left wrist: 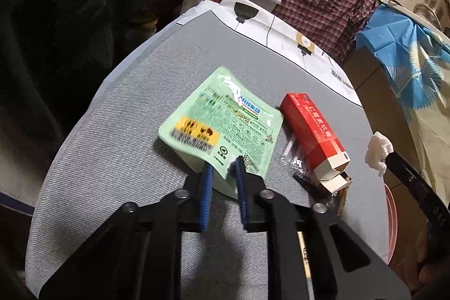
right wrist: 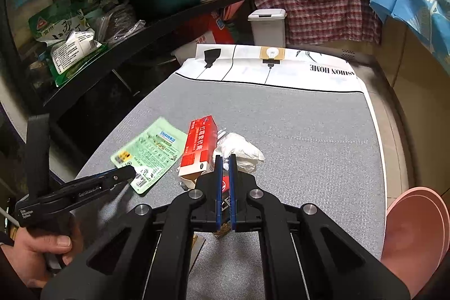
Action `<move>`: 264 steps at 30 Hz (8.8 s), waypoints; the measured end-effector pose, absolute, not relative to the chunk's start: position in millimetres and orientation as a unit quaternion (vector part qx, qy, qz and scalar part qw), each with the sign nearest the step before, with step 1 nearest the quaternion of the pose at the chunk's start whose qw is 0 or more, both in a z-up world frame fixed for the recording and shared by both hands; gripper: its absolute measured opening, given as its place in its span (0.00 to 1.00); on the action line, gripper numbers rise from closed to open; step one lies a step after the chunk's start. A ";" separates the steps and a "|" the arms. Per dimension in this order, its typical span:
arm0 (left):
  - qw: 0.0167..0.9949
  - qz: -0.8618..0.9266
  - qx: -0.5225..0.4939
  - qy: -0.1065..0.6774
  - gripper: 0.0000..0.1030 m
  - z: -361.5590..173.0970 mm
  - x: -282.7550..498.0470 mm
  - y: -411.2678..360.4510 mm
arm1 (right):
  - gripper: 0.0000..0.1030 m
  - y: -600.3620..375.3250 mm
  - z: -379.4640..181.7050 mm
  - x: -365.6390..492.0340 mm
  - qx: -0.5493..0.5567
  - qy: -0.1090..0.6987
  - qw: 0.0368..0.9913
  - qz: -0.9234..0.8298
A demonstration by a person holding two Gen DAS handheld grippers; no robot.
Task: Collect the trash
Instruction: 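Grasp the green snack packet with the left gripper while the right gripper grasps the white tissue, then carry the green packet and white tissue over the pink bin with both grippers, then open both grippers to drop the green packet and tissue into the bin, then move both open grippers back toward the red box and cream tissue pack, then grasp the red toothpaste box with the left gripper while the right gripper grasps the cream tissue pack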
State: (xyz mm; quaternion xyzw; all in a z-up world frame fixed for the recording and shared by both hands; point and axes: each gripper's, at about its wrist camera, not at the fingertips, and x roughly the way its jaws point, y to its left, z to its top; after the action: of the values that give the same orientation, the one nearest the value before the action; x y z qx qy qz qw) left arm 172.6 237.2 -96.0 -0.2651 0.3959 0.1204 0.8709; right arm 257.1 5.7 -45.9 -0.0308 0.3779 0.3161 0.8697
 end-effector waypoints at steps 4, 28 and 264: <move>0.879 0.117 -0.254 0.385 0.07 -87.2 173.2 235.3 | 0.04 4.8 -42.5 254.1 -0.035 0.372 0.871 0.318; 0.929 0.102 -0.131 0.330 0.00 -12.7 147.8 186.3 | 0.04 -34.7 4.2 204.7 -0.049 0.313 0.901 0.298; 0.914 0.057 -0.088 0.392 0.33 -49.1 216.4 138.5 | 0.70 -57.0 -67.1 199.4 -0.035 0.371 0.921 0.111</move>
State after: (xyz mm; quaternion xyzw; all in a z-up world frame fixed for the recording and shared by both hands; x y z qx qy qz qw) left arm 216.4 138.5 -49.1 -0.0875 0.3925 0.0574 0.9138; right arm 199.4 -57.0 -67.1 -0.0352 0.3708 0.1111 0.9214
